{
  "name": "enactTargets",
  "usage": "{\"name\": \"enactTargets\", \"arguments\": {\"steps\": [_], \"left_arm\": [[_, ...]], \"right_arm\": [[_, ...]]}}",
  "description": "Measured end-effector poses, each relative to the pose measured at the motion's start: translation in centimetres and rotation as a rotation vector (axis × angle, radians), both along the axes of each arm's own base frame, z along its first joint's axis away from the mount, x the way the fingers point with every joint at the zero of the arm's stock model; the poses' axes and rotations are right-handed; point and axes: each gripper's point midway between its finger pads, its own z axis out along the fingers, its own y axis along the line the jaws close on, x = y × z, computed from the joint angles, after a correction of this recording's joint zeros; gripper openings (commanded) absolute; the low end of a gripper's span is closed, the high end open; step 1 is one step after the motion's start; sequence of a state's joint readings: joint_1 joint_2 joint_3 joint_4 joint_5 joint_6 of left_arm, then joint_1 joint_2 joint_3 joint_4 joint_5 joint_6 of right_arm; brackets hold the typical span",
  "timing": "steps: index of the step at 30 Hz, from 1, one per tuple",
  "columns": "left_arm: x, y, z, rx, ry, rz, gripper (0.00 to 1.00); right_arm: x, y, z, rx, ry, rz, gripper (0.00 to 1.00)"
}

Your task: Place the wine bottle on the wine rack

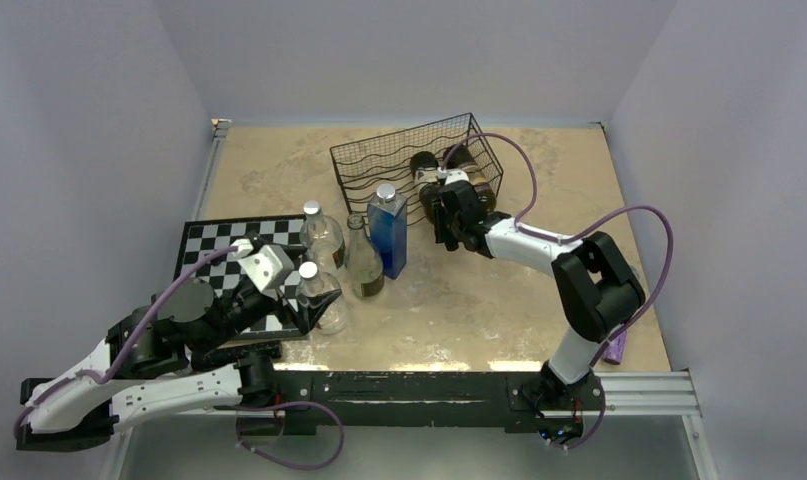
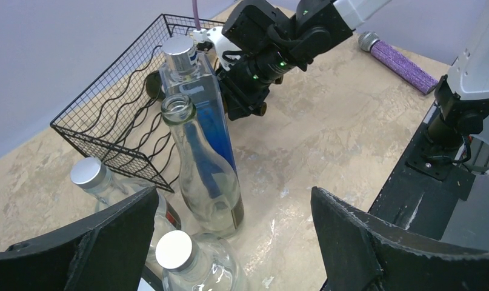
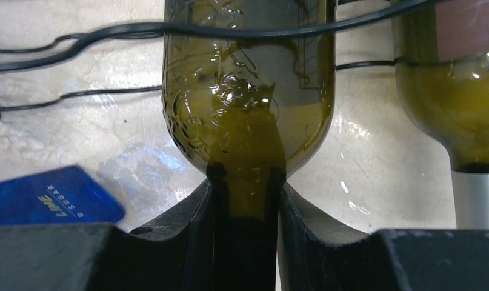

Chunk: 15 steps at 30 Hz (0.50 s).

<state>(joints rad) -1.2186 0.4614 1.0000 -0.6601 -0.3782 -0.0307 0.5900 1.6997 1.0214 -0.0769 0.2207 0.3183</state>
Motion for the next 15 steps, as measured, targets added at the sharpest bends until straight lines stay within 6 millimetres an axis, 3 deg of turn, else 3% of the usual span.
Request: {"name": "enactTargets", "arguments": {"steps": [12,14,15], "left_arm": [[-0.1,-0.6,-0.1,0.014,-0.001,-0.024,0.99],[-0.2,-0.6,-0.1,0.013,-0.001,-0.026,0.99],[-0.2,-0.6,-0.1,0.014,-0.001,-0.026,0.99]], "right_arm": [[1.9,0.5,-0.1,0.078,0.048,-0.027,0.01],[2.2,0.7,-0.1,0.083,0.063,-0.037,0.18],[2.3,0.7,-0.1,0.085,0.067,-0.04,0.31]]}}
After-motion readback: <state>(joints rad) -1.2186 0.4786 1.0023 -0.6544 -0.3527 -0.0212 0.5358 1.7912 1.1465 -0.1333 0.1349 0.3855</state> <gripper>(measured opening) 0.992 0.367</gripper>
